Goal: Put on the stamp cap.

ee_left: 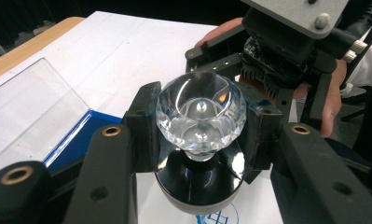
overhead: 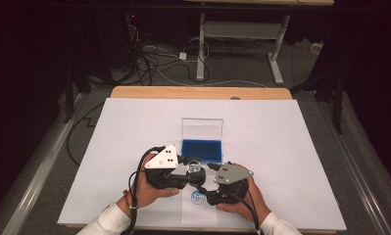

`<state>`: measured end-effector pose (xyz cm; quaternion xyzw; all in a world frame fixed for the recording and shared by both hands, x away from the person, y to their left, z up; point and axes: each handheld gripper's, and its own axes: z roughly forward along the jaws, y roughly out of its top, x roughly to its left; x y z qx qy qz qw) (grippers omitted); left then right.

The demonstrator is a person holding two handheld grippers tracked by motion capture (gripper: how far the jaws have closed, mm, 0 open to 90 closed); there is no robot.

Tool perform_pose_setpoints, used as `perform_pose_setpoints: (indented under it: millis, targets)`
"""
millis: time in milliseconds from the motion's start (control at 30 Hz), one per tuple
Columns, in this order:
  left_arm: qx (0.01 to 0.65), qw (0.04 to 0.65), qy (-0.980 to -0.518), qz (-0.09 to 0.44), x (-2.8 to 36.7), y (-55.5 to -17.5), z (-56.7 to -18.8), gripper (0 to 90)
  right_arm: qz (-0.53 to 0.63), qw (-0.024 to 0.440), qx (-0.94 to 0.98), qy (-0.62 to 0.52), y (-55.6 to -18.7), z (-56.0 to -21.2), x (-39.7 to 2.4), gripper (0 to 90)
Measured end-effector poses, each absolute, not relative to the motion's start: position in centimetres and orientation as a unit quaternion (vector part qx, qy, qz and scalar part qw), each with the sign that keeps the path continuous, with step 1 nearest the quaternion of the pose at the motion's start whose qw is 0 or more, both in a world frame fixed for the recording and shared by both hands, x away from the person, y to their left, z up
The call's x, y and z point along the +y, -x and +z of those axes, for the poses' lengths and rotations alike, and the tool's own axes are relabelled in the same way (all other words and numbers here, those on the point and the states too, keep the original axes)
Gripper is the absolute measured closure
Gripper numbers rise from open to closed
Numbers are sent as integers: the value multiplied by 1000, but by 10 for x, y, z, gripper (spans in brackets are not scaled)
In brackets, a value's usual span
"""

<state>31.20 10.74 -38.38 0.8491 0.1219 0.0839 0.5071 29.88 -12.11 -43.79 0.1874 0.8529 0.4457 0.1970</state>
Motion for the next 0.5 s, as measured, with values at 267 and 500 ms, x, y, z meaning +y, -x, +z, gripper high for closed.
perform_pose_setpoints:
  millis: [267, 500]
  targets:
    - [122, 505, -850, 90, 110, -312, -381, 543, 439, 212, 855, -178, -296, -437, -125, 259]
    - [124, 503, -849, 98, 116, -312, -379, 543, 441, 227, 850, -177, -295, -431, -131, 261]
